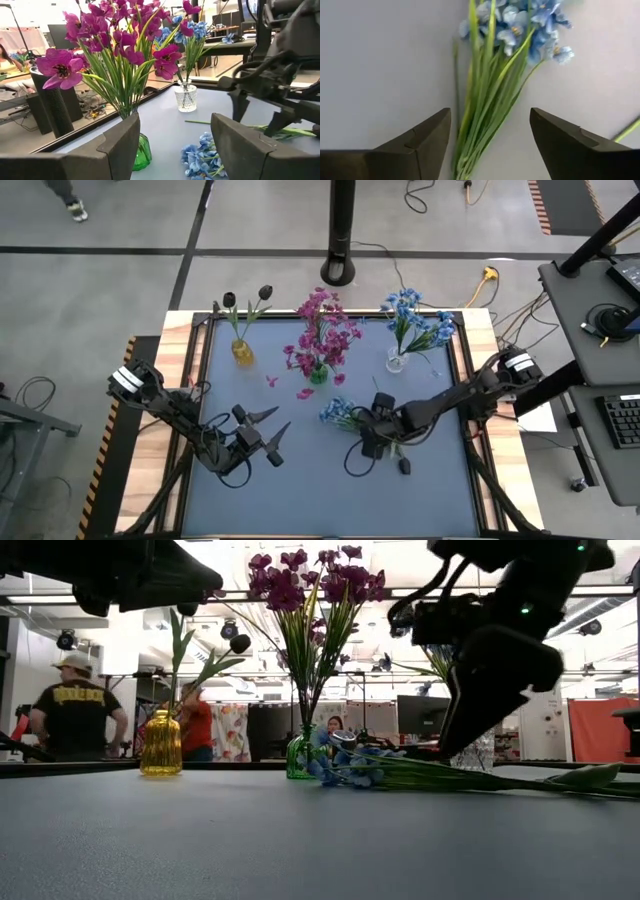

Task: Sort flowers into vase by color
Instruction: Put the blue flowers into the transparent vase

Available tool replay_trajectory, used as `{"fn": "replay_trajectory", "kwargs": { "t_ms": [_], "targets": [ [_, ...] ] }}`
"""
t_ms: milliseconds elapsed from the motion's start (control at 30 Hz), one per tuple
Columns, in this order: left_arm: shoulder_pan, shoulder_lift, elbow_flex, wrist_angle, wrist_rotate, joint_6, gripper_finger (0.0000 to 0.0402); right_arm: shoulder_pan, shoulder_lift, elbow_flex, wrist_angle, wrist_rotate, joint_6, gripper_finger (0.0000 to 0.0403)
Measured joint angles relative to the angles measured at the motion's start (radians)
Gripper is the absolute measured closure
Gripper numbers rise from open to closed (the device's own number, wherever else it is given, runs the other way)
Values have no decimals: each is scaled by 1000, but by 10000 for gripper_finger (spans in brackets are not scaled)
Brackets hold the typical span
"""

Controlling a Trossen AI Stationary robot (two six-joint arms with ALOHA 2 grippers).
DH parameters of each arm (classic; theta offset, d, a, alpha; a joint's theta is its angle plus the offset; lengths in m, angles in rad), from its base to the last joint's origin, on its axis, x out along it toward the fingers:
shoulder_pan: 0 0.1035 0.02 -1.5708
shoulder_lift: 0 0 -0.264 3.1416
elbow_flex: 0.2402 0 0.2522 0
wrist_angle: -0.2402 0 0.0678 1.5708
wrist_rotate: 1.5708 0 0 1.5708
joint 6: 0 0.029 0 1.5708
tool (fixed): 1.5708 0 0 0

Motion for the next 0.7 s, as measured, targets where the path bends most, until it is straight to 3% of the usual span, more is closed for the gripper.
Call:
{"fn": "replay_trajectory", "kwargs": {
  "t_ms": [467, 700],
  "targets": [
    [-2, 0, 0, 0, 6, -3, 174, -27, 119, 0, 70, -57, 13, 116],
    [-2, 0, 0, 0, 9, -3, 174, -27, 120, -2, 121, -54, 55, 187]
  ]
}}
